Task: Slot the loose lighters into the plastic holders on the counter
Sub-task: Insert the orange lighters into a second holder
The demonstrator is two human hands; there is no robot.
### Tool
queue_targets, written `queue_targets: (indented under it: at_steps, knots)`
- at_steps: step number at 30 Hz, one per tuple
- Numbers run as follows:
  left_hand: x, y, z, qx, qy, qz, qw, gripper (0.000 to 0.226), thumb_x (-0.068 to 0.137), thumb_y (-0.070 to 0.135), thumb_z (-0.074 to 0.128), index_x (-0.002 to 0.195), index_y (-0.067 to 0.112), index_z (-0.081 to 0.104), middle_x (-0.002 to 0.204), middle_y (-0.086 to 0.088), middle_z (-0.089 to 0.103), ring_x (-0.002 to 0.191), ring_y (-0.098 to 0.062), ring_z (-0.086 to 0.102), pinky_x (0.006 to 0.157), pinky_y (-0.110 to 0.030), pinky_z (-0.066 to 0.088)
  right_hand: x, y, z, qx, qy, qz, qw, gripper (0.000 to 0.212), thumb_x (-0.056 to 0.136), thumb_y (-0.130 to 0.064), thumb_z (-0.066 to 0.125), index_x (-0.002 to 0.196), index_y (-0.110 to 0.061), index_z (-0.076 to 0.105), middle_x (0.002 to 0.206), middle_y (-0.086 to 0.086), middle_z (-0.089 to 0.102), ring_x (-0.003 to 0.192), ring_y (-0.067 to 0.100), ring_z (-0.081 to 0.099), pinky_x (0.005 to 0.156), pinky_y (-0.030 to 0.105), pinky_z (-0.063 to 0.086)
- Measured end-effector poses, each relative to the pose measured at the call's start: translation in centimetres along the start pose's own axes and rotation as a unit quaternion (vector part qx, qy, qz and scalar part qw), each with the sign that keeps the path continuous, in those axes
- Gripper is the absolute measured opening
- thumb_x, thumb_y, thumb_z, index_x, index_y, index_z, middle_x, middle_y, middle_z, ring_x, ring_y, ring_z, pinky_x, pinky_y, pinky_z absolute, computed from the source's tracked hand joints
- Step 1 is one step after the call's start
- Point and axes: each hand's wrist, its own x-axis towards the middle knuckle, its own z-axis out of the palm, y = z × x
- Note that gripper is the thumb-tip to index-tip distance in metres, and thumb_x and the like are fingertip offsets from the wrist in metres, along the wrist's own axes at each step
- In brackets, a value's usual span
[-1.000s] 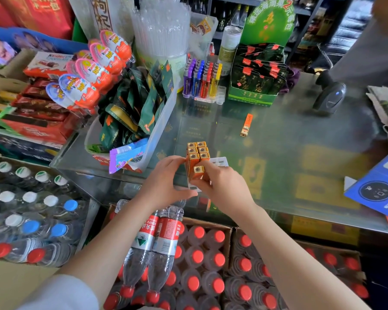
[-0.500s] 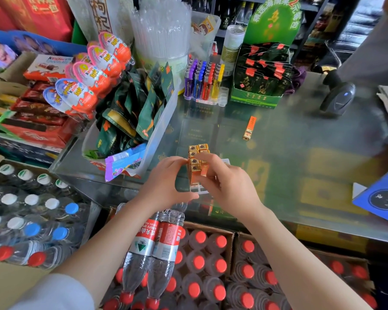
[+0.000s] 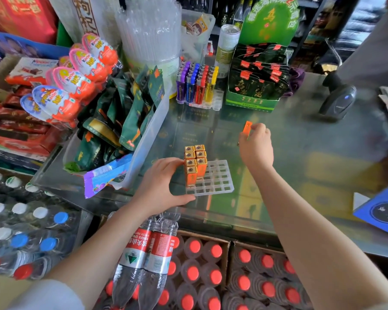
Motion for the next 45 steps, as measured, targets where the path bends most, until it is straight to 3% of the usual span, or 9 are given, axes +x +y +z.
queue_targets:
  at_steps: [8, 11, 15, 18, 23, 28, 33, 38, 45]
  knots:
    - [0.1, -0.4, 0.2, 0.011, 0.009, 0.012, 1.000, 0.085, 0.057, 0.069, 0.053, 0.124, 0.018, 0.050, 0.126, 0.002, 0.052, 0.118, -0.017, 0.043, 0.096, -0.027, 0.030, 1.0, -0.7, 1.6, -0.142, -0.025, -0.042, 0.989, 0.030, 0.092, -0.026, 0.049, 0.109, -0.001, 0.054, 0.112, 0.017, 0.050, 0.096, 0.038, 0.055, 0.068, 0.036, 0.039]
    - [0.1, -0.3, 0.1, 0.002, 0.010, 0.013, 1.000, 0.085, 0.056, 0.070, 0.053, 0.125, 0.020, 0.049, 0.127, 0.004, 0.050, 0.119, -0.015, 0.041, 0.096, -0.025, 0.027, 0.2, -0.5, 1.0, -0.087, -0.051, -0.105, 0.989, 0.026, 0.090, -0.026, 0.052, 0.101, -0.004, 0.060, 0.100, 0.015, 0.057, 0.081, 0.032, 0.056, 0.067, 0.034, 0.044]
    - [-0.1, -0.3, 0.1, -0.009, 0.012, 0.015, 1.000, 0.086, 0.054, 0.069, 0.055, 0.122, 0.018, 0.051, 0.125, 0.003, 0.052, 0.118, -0.015, 0.043, 0.096, -0.025, 0.028, -4.1, 0.2, 0.1, 0.173, -0.085, -0.100, 0.976, 0.015, 0.087, -0.021, 0.058, 0.100, -0.014, 0.060, 0.088, -0.001, 0.064, 0.074, 0.011, 0.057, 0.063, 0.015, 0.043]
    - [-0.3, -0.3, 0.1, -0.013, 0.017, 0.016, 1.000, 0.086, 0.052, 0.069, 0.058, 0.121, 0.017, 0.052, 0.124, 0.002, 0.053, 0.117, -0.016, 0.044, 0.095, -0.024, 0.030, -7.5, 0.8, -0.4, 0.270, -0.095, -0.120, 0.950, 0.014, 0.086, -0.014, 0.058, 0.096, -0.019, 0.050, 0.093, -0.001, 0.066, 0.083, 0.012, 0.060, 0.070, 0.022, 0.045]
    - [-0.8, 0.0, 0.4, -0.002, 0.033, 0.013, 0.999, 0.083, 0.056, 0.063, 0.066, 0.121, 0.013, 0.052, 0.124, -0.002, 0.053, 0.117, -0.019, 0.046, 0.098, -0.032, 0.035, -10.2, 1.3, -1.1, 0.252, -0.076, -0.181, 0.948, 0.018, 0.087, -0.006, 0.055, 0.091, -0.019, 0.044, 0.097, -0.013, 0.065, 0.086, 0.005, 0.061, 0.068, 0.008, 0.044]
    - [-1.7, -0.3, 0.5, -0.007, 0.046, 0.005, 0.999, 0.083, 0.057, 0.063, 0.064, 0.121, 0.010, 0.052, 0.122, -0.006, 0.054, 0.115, -0.023, 0.048, 0.095, -0.034, 0.037, -11.6, 1.4, -0.5, 0.199, -0.071, -0.189, 0.959, 0.010, 0.083, -0.006, 0.056, 0.086, -0.016, 0.054, 0.084, 0.000, 0.070, 0.069, 0.018, 0.063, 0.061, 0.024, 0.050]
    - [-2.6, -0.6, 0.1, -0.026, 0.047, 0.013, 0.998, 0.084, 0.057, 0.062, 0.065, 0.120, 0.008, 0.053, 0.120, -0.008, 0.054, 0.112, -0.022, 0.049, 0.095, -0.034, 0.039, -12.5, 0.8, -0.2, 0.174, -0.085, -0.250, 0.949, 0.011, 0.086, -0.004, 0.057, 0.094, -0.009, 0.060, 0.097, 0.002, 0.061, 0.079, 0.009, 0.057, 0.066, 0.005, 0.042]
    - [-2.8, -0.6, 0.0, -0.028, 0.049, 0.015, 0.998, 0.076, 0.060, 0.043, 0.081, 0.122, 0.009, 0.052, 0.124, -0.007, 0.052, 0.115, -0.020, 0.047, 0.094, -0.030, 0.037, -13.2, 0.2, 0.2, 0.200, -0.099, -0.162, 0.961, 0.009, 0.085, -0.009, 0.058, 0.085, -0.018, 0.061, 0.081, 0.000, 0.064, 0.068, 0.013, 0.059, 0.061, 0.016, 0.046]
    - [-2.8, -0.8, 0.0, -0.021, 0.040, 0.005, 0.999, 0.082, 0.058, 0.058, 0.074, 0.124, 0.013, 0.050, 0.127, -0.004, 0.051, 0.118, -0.019, 0.045, 0.095, -0.032, 0.038, -13.7, -1.4, 0.3, 0.229, -0.155, -0.086, 0.957, 0.015, 0.081, -0.013, 0.059, 0.079, -0.028, 0.060, 0.081, -0.001, 0.069, 0.077, 0.017, 0.066, 0.073, 0.035, 0.056]
